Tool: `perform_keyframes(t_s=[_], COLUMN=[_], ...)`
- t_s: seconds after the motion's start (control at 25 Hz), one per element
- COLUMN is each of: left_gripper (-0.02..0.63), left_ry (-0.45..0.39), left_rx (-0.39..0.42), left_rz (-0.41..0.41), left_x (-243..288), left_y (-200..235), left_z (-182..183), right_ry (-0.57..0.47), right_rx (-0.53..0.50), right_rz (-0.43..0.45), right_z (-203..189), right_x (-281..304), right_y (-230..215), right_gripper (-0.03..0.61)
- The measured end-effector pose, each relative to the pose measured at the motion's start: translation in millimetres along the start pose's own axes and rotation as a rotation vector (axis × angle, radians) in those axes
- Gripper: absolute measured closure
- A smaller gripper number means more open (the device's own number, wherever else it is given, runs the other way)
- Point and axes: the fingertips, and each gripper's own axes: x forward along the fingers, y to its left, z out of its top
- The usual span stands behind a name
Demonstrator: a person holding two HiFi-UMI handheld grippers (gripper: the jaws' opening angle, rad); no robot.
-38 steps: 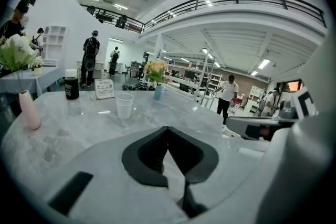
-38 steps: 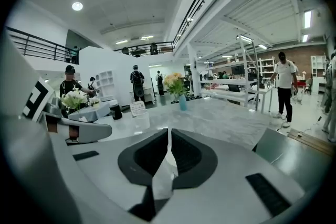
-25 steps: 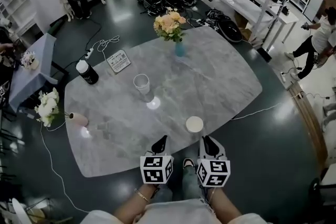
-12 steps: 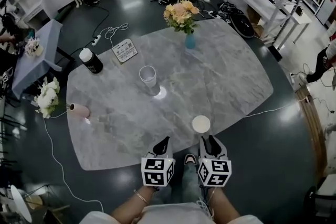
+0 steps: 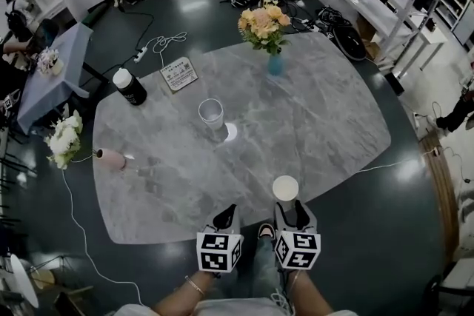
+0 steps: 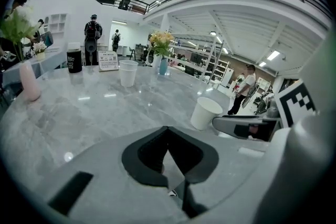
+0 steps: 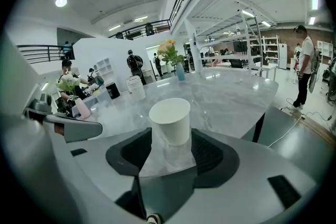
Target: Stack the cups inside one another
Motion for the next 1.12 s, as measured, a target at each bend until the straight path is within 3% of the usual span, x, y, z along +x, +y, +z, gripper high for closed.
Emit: perform_keyframes(t_s=[0.44, 1.12], left_gripper=[0.617, 0.617], left_ry=[0.028, 0.058], left_rx=[-0.023, -0.048], left_rz=[0.009, 0.036], left_x=[15.1, 29.9], left_y=[1.4, 8.2], left_z=[-9.6, -11.5], right_ry=[0.039, 0.048], right_rx=[-0.044, -0.117], right_rz=[0.025, 0.054], right_z=[-2.0, 6.4], right_x=[26.7, 49.5], right_y=[-4.1, -2.6], right_gripper=[0.339, 0.334])
